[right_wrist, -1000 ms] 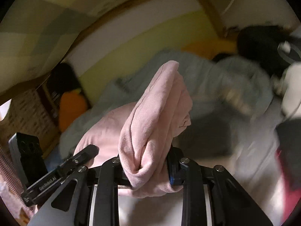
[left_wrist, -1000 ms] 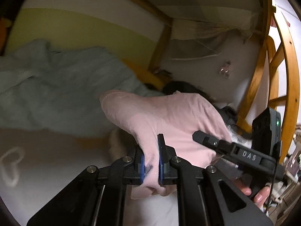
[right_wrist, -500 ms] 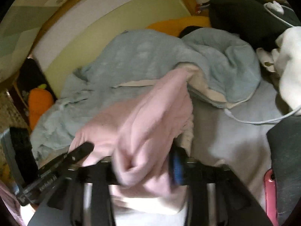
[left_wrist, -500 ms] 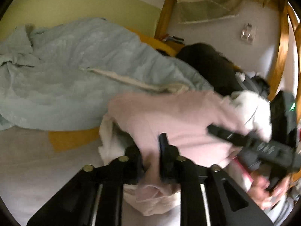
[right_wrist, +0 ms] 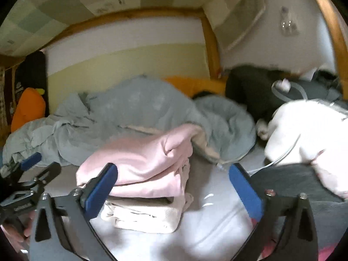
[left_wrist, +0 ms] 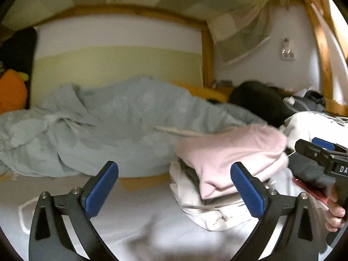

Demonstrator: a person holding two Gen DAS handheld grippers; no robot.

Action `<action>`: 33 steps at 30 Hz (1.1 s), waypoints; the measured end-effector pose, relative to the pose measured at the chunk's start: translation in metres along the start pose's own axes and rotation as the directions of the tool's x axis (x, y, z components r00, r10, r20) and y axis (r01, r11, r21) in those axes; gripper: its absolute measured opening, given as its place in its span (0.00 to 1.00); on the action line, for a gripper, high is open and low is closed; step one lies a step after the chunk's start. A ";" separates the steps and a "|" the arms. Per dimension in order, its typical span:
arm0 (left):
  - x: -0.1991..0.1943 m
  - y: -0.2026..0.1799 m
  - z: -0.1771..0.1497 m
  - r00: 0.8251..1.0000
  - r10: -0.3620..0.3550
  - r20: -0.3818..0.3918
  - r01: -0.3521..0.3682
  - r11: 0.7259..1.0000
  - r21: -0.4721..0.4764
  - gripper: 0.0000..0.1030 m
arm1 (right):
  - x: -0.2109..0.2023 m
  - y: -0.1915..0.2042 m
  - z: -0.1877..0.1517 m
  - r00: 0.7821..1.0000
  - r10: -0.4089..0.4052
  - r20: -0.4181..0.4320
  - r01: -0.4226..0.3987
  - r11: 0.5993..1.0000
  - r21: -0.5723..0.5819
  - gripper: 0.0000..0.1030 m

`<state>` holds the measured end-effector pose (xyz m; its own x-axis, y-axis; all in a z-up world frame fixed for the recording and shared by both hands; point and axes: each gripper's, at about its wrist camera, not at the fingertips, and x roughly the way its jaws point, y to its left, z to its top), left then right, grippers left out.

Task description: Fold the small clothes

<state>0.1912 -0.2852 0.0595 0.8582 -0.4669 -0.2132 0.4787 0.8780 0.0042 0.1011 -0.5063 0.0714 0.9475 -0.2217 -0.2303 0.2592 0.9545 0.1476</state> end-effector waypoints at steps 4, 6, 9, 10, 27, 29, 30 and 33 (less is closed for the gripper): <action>-0.021 -0.005 -0.024 0.998 0.027 0.050 -0.027 1.000 0.004 1.00 | -0.027 0.011 -0.016 0.997 0.016 0.069 -0.013 0.999 -0.045 0.99; -0.024 -0.005 -0.038 0.996 0.056 0.063 -0.056 0.998 0.001 1.00 | -0.029 0.015 -0.029 0.997 0.018 0.081 -0.014 0.999 -0.045 0.99; -0.025 -0.001 -0.043 0.990 0.122 0.066 -0.120 0.992 -0.032 1.00 | -0.032 0.023 -0.049 0.995 -0.016 0.102 0.024 0.997 -0.075 0.99; -0.026 -0.001 -0.044 0.988 0.138 0.074 -0.136 0.990 -0.032 0.99 | -0.035 0.026 -0.047 0.994 -0.012 0.108 0.022 0.996 -0.092 0.99; -0.038 0.001 -0.044 0.982 0.145 0.122 -0.141 0.989 -0.042 1.00 | -0.033 0.033 -0.054 0.993 -0.035 0.114 0.049 0.991 -0.122 0.99; -0.037 -0.001 -0.044 0.981 0.151 0.119 -0.149 0.988 -0.033 1.00 | -0.033 0.033 -0.054 0.992 -0.035 0.117 0.050 0.991 -0.127 0.99; -0.037 -0.002 -0.045 0.981 0.156 0.119 -0.153 0.988 -0.030 1.00 | -0.033 0.034 -0.054 0.992 -0.036 0.117 0.051 0.990 -0.129 0.99; -0.038 -0.001 -0.044 0.980 0.158 0.122 -0.155 0.987 -0.031 1.00 | -0.032 0.034 -0.054 0.992 -0.039 0.117 0.054 0.989 -0.135 0.99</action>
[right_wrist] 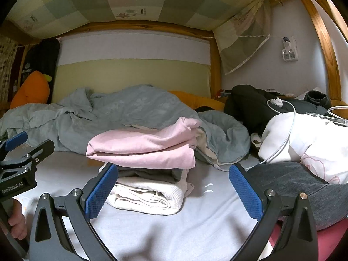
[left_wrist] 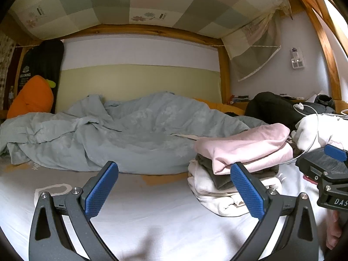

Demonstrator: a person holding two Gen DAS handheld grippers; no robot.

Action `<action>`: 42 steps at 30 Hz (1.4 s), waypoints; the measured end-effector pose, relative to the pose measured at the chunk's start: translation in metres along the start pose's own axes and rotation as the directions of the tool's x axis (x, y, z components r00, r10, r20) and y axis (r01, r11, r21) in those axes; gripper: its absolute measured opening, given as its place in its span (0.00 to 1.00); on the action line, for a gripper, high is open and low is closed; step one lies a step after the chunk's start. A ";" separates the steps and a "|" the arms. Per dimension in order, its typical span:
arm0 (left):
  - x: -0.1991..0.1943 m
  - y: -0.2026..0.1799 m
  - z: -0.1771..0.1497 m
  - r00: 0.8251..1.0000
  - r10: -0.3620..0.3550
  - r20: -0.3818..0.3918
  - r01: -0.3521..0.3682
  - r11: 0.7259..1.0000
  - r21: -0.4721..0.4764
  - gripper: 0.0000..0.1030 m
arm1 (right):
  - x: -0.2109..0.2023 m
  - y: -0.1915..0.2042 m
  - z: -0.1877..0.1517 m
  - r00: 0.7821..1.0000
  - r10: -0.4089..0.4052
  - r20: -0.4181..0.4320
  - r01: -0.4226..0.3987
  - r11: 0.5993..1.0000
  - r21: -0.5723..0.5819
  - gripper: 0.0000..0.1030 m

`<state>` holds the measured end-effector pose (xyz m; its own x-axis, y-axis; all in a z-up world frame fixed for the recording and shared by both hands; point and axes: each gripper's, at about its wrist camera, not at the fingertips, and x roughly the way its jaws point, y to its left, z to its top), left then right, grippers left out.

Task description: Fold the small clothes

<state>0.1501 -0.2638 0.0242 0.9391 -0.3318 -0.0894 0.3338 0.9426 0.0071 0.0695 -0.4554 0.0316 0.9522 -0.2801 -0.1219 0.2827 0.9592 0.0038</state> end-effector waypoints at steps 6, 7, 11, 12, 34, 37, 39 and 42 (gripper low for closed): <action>0.001 0.000 0.000 1.000 0.003 -0.007 -0.003 1.000 0.001 1.00 | 0.000 0.000 0.000 1.000 0.002 0.001 -0.002 1.000 -0.003 0.99; 0.001 -0.001 0.000 1.000 0.004 -0.006 -0.004 1.000 0.004 1.00 | 0.000 0.000 0.000 1.000 0.003 0.001 -0.003 1.000 -0.002 0.99; 0.001 -0.002 0.000 1.000 0.004 -0.004 -0.004 1.000 0.011 1.00 | 0.001 0.001 -0.001 1.000 0.005 -0.003 -0.005 1.000 0.000 0.99; 0.001 -0.002 0.000 1.000 0.004 -0.004 -0.004 1.000 0.012 1.00 | 0.001 0.001 -0.001 1.000 0.005 -0.002 -0.005 1.000 0.000 0.99; 0.000 -0.005 -0.001 1.000 -0.005 -0.010 0.005 1.000 0.027 1.00 | 0.002 -0.002 -0.002 1.000 0.001 -0.017 0.000 1.000 0.010 0.99; -0.001 -0.005 -0.001 1.000 -0.006 -0.007 0.006 1.000 0.028 1.00 | 0.003 -0.003 -0.002 1.000 0.001 -0.018 -0.001 1.000 0.010 0.99; 0.000 -0.005 -0.001 1.000 -0.004 -0.008 0.005 1.000 0.029 1.00 | 0.003 -0.003 -0.002 1.000 0.001 -0.018 -0.001 1.000 0.009 0.99; 0.001 -0.007 0.000 1.000 -0.007 -0.008 0.007 0.999 0.036 1.00 | 0.003 -0.002 -0.002 1.000 0.001 -0.019 -0.001 1.000 0.010 0.99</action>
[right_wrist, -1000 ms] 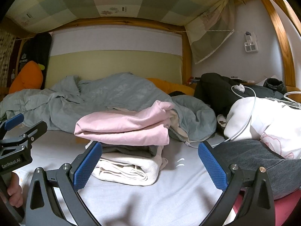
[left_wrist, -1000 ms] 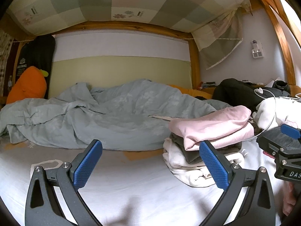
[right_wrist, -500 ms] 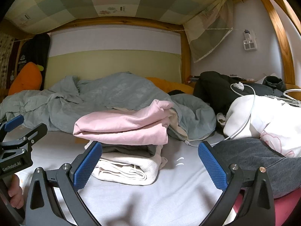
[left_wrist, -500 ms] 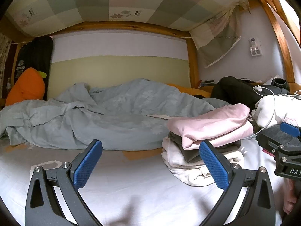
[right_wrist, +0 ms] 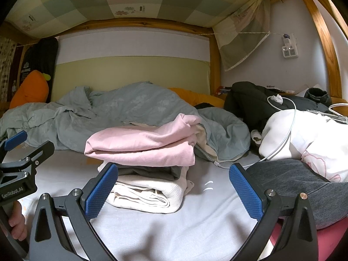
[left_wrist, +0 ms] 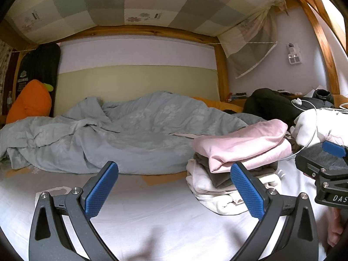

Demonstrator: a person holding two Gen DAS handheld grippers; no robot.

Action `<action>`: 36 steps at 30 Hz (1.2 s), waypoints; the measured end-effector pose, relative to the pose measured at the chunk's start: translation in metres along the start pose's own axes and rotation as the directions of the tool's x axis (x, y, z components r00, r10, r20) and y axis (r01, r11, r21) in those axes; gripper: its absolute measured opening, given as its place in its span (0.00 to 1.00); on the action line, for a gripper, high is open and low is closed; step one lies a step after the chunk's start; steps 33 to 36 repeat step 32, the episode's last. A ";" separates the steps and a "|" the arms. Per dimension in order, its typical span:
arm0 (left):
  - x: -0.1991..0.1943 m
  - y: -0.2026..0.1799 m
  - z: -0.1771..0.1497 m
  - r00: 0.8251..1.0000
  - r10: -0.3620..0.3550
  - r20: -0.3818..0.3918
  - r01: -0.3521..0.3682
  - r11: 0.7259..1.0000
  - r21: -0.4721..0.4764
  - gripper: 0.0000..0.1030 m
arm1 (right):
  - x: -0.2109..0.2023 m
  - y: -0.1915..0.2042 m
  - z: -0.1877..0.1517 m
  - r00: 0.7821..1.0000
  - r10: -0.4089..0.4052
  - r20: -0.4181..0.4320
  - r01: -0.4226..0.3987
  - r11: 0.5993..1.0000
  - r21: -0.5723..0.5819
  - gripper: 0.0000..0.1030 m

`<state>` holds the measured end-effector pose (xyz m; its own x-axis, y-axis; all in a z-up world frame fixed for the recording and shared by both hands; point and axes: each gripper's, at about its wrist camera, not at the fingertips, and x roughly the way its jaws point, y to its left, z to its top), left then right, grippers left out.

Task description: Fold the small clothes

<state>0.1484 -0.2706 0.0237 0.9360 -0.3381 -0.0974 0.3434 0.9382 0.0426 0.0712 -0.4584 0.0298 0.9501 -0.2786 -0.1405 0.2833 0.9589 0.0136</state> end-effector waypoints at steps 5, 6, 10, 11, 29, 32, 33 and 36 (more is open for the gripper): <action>-0.001 -0.002 0.001 1.000 0.001 0.006 -0.001 1.000 0.010 1.00 | 0.000 0.000 0.000 1.000 0.000 0.000 0.000 1.000 0.001 0.99; -0.001 -0.002 0.001 1.000 0.002 0.006 -0.002 1.000 0.009 1.00 | 0.000 0.000 0.000 1.000 0.001 0.000 -0.001 1.000 0.000 0.99; -0.001 -0.003 0.001 1.000 0.002 0.003 -0.002 1.000 0.008 1.00 | 0.000 0.000 0.000 1.000 0.000 0.000 0.000 1.000 0.000 0.99; -0.001 -0.003 0.001 1.000 0.002 0.004 -0.002 1.000 0.008 1.00 | 0.000 0.000 0.000 1.000 0.000 0.000 0.000 1.000 0.000 0.99; 0.000 -0.006 0.000 1.000 -0.003 -0.001 0.003 1.000 0.024 1.00 | 0.000 0.000 0.000 1.000 0.001 0.000 -0.001 1.000 0.000 0.99; 0.000 -0.006 0.000 1.000 -0.011 -0.007 0.011 1.000 0.027 1.00 | 0.001 0.000 0.000 1.000 0.001 -0.005 -0.001 1.000 -0.004 0.99; 0.000 -0.006 0.000 1.000 -0.011 -0.007 0.011 1.000 0.027 1.00 | 0.001 0.000 0.000 1.000 0.001 -0.005 -0.001 1.000 -0.004 0.99; 0.000 -0.006 0.000 1.000 -0.011 -0.007 0.011 1.000 0.027 1.00 | 0.001 0.000 0.000 1.000 0.001 -0.005 -0.001 1.000 -0.004 0.99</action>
